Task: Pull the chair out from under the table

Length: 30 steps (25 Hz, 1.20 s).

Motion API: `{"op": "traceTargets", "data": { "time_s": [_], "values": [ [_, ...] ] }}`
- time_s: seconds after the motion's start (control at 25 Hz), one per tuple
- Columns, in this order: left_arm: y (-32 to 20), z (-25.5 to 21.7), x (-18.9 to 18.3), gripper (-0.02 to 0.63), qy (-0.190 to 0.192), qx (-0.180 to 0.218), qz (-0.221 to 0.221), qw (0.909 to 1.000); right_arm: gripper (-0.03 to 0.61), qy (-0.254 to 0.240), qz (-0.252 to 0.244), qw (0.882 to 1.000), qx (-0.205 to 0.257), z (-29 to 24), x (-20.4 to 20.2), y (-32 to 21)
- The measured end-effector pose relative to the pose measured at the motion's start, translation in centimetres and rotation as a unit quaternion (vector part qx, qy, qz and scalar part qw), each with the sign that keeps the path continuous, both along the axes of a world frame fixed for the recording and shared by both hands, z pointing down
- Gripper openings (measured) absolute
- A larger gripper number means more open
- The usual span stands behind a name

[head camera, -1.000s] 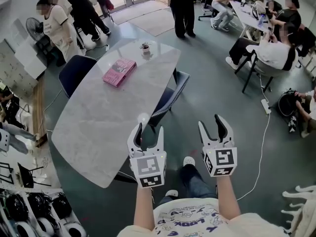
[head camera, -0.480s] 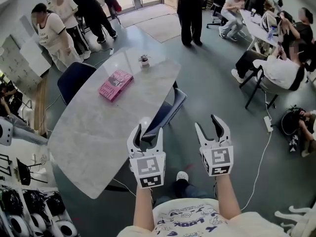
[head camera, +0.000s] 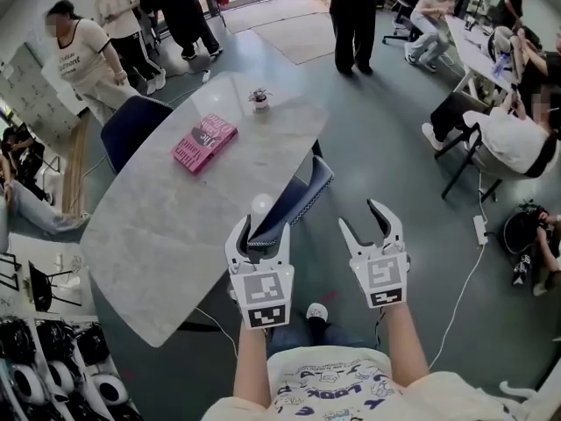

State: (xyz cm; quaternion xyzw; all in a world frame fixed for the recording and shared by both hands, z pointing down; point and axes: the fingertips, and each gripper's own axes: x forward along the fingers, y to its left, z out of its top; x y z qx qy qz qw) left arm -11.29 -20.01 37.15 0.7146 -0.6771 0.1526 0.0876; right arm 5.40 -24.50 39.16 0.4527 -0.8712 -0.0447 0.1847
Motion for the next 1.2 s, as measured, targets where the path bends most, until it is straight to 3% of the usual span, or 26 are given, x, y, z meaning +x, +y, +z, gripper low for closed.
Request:
{"op": "traceTargets", "data": {
  "time_s": [0.52, 1.2],
  "values": [
    [-3.2, 5.1, -0.1, 0.288, -0.014, -0.071, 0.028, 0.997, 0.279, 0.054, -0.053, 0.996, -0.049, 5.1, -3.1, -3.7],
    [-7.5, 13.1, 0.2, 0.305, -0.024, -0.183, 0.092, 0.9786, 0.281, 0.137, -0.099, 0.98, -0.107, 12.2, -6.3, -8.2]
  ]
}}
